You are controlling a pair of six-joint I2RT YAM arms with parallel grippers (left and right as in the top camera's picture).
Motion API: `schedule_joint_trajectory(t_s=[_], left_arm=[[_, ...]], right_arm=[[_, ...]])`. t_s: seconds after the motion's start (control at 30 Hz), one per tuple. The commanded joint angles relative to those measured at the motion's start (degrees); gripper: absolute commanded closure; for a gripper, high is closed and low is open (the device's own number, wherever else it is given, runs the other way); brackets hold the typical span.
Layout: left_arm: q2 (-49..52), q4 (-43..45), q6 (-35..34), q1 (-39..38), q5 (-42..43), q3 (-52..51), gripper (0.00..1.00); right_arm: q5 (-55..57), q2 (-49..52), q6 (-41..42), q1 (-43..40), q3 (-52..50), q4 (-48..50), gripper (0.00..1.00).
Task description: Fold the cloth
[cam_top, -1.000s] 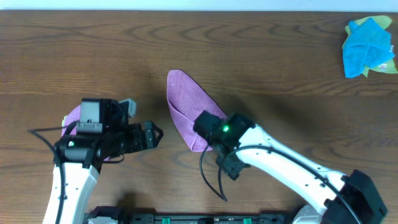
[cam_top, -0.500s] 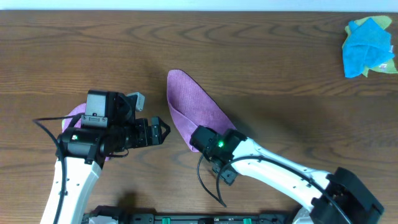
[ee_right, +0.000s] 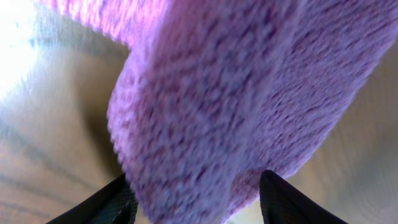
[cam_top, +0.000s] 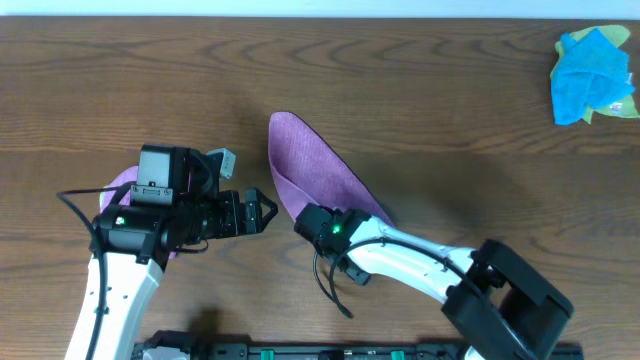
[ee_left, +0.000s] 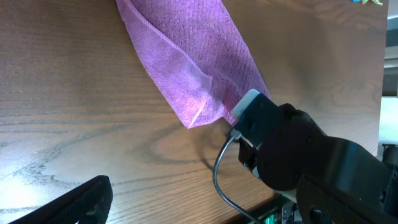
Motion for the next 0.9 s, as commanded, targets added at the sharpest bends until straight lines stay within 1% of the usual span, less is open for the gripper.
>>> schedule_joint_trajectory(t_s=[0.0,0.07,0.1,0.13,0.2,0.23,0.3,0.37,0.43,0.57,0.7,0.8,0.87], left_arm=[[0.2,0.02,1.46,-0.13,1.07,1.31,0.04],[0.2,0.02,1.46,-0.13,1.07,1.31,0.04],[0.2,0.02,1.46,-0.13,1.05,1.31,0.04],[0.2,0.02,1.46,-0.13,1.05,1.31,0.05],[0.2,0.04,1.73,-0.13,1.05,1.31,0.04],[0.2,0.02,2.23,-0.13,1.05,1.31,0.04],[0.2,0.07,2.78,-0.13,0.98,1.31,0.04],[0.2,0.44,2.78,-0.11,0.98,1.31,0.04],[0.2,1.07,2.73,-0.11,0.83,1.31,0.04],[0.2,3.1,2.71,-0.11,0.81,1.31,0.04],[0.24,4.79,2.69,-0.13,0.61,1.29,0.04],[0.79,5.62,2.49,-0.11,0.55,1.27,0.04],[1.64,5.77,0.07,-0.13,-1.84,1.27,0.04]], right_arm=[[3.72,1.51,-0.35,0.13,-0.31,1.7,0.4],[5.14,1.55,-0.35,0.0,-0.31,2.62,0.5],[5.97,1.55,-0.26,-0.15,-0.31,3.19,0.59],[6.86,1.55,0.07,-0.26,-0.31,3.52,0.65],[8.5,1.55,0.07,-0.72,-0.31,3.78,0.81],[9.14,1.55,0.09,-0.92,-0.31,3.74,0.85],[11.04,1.55,0.09,-1.25,-0.31,3.28,0.98],[14.64,1.49,1.36,-1.33,0.13,1.49,0.99],[17.75,1.4,4.46,-1.25,1.6,-1.4,0.99],[18.16,-0.28,8.98,-1.27,6.62,-7.72,0.99],[18.14,-2.38,10.54,-1.27,9.79,-10.36,0.99],[18.14,-4.04,10.67,-1.27,11.17,-10.56,0.99],[18.16,-5.51,10.69,-1.27,11.76,-10.49,0.99]])
